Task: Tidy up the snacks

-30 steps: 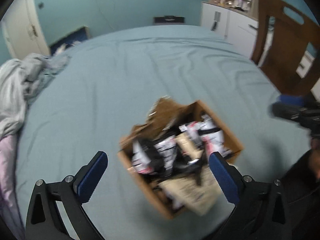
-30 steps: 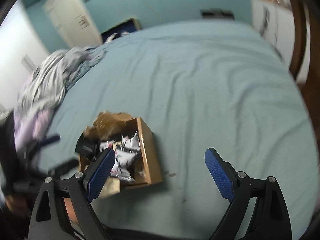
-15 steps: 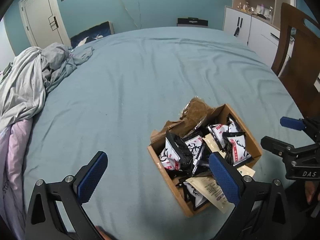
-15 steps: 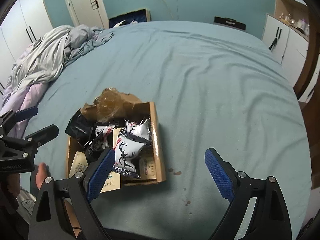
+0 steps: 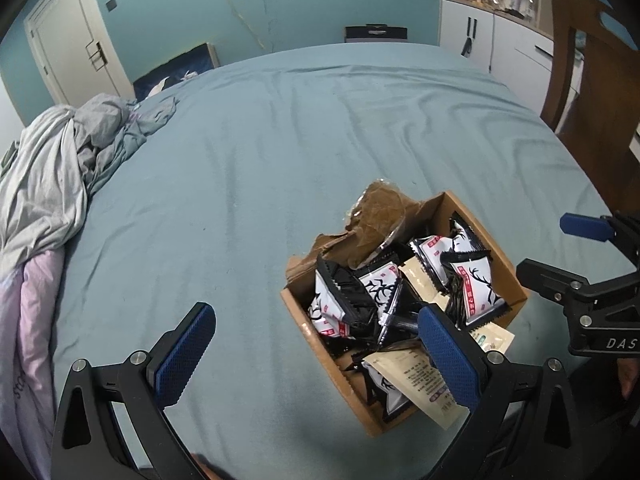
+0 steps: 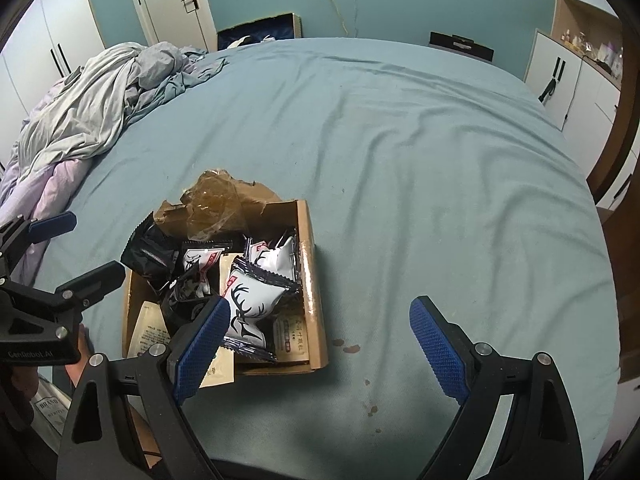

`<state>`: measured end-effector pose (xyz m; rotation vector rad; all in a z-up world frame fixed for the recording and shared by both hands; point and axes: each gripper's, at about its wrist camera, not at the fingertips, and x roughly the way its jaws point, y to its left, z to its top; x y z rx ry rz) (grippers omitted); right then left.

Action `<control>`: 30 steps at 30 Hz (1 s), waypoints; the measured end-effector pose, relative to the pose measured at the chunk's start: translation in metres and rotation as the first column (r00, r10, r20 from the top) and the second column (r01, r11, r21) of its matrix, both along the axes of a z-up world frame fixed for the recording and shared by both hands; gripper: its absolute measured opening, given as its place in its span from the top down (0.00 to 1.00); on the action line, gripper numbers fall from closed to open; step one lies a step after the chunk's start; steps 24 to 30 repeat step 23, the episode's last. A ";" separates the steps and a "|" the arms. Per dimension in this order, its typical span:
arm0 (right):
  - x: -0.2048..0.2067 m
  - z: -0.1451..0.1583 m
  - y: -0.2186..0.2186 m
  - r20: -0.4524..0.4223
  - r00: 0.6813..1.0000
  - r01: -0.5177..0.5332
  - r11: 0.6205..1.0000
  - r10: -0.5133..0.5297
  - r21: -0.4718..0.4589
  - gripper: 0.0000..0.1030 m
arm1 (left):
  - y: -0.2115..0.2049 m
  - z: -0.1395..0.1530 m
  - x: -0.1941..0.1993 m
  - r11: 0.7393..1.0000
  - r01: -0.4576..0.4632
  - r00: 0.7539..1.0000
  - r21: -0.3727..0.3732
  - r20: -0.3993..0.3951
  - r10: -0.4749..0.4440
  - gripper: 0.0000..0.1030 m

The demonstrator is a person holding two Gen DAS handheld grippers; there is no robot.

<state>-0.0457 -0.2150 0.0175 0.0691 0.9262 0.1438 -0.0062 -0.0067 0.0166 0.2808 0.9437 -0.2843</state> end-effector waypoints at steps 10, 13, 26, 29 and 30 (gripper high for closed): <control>0.001 -0.001 0.003 -0.007 1.000 -0.010 1.000 0.010 -0.012 0.11 | -0.008 0.001 -0.005 0.999 0.022 1.000 0.029 0.021 -0.023 0.00; 0.002 -0.001 0.003 -0.009 1.000 -0.011 1.000 0.011 -0.013 0.11 | -0.009 0.003 -0.006 0.999 0.029 0.999 0.023 0.026 -0.030 0.00; 0.002 -0.002 0.006 -0.011 1.000 -0.010 1.000 0.010 -0.018 0.11 | -0.011 0.003 -0.008 0.999 0.031 0.999 0.045 0.040 -0.033 0.00; 0.002 -0.002 0.006 -0.011 1.000 -0.010 1.000 0.010 -0.018 0.11 | -0.011 0.003 -0.008 0.999 0.031 0.999 0.045 0.040 -0.033 0.00; 0.002 -0.002 0.006 -0.011 1.000 -0.010 1.000 0.010 -0.018 0.11 | -0.011 0.003 -0.008 0.999 0.031 0.999 0.045 0.040 -0.033 0.00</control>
